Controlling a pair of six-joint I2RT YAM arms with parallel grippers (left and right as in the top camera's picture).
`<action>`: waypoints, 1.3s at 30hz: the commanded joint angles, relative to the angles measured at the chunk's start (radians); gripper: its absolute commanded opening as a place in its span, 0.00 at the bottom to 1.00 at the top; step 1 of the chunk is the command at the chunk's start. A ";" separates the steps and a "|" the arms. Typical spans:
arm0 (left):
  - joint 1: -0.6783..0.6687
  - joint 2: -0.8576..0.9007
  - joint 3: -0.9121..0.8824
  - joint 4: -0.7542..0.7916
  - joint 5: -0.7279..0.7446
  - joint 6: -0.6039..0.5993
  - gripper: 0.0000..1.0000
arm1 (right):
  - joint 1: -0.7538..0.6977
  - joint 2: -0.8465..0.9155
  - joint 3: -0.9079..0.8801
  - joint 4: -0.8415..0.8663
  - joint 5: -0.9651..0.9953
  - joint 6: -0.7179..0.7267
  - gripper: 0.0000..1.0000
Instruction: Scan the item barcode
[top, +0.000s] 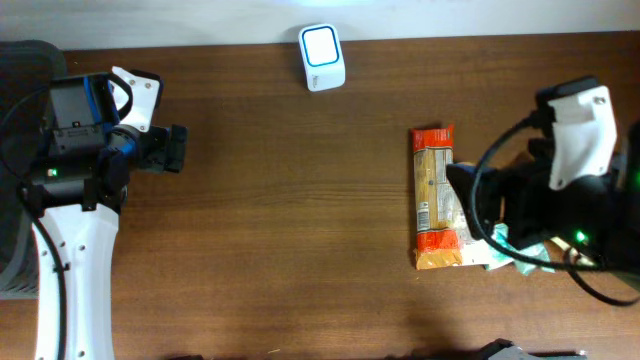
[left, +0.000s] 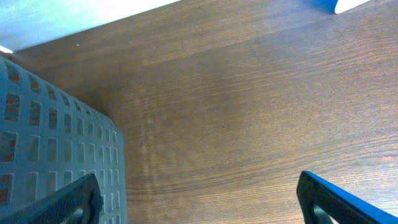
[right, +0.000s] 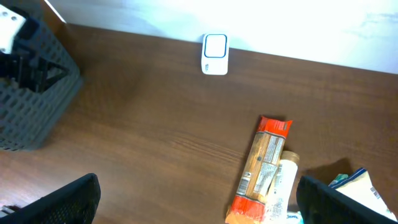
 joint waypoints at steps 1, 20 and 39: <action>0.003 -0.006 0.006 0.002 0.011 0.015 0.99 | 0.006 -0.039 0.008 -0.006 0.030 -0.011 0.99; 0.003 -0.006 0.006 0.002 0.011 0.015 0.99 | -0.297 -0.557 -1.077 0.959 -0.075 -0.165 0.99; 0.003 -0.006 0.006 0.002 0.011 0.015 0.99 | -0.329 -1.292 -2.383 1.908 -0.110 -0.165 0.99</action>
